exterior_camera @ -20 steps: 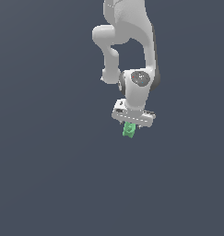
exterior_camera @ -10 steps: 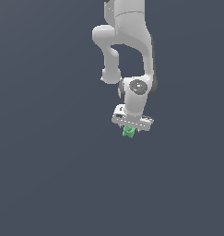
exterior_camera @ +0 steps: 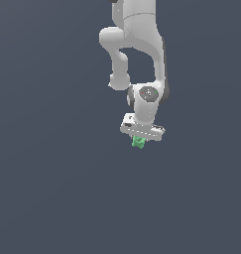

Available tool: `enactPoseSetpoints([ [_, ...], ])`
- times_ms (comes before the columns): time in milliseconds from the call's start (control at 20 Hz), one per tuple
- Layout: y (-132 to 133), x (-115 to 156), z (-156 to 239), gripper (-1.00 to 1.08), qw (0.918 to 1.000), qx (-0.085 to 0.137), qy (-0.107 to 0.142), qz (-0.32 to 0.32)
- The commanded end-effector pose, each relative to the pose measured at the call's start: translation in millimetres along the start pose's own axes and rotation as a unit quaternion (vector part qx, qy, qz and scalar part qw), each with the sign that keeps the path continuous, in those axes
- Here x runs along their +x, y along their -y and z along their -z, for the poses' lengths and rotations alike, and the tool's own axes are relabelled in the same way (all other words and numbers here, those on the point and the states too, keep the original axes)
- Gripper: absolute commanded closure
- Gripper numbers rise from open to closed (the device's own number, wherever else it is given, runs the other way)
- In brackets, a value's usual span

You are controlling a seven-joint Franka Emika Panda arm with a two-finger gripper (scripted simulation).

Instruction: Pick up the object and move it to a goal position.

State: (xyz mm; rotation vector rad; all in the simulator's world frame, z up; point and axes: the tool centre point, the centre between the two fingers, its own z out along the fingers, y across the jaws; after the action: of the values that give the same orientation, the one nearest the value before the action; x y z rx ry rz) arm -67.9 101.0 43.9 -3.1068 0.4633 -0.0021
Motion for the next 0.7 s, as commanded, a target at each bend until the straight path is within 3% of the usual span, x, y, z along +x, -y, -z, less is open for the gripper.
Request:
enactPoseSetpoints([
  [0, 0, 0, -1, 1.08, 1.0000, 0.000, 0.001, 0.000],
  [300, -1, 4, 3, 1.08, 1.0000, 0.005, -0.005, 0.003],
  [650, -7, 21, 17, 1.08, 0.9991, 0.025, -0.028, 0.019],
])
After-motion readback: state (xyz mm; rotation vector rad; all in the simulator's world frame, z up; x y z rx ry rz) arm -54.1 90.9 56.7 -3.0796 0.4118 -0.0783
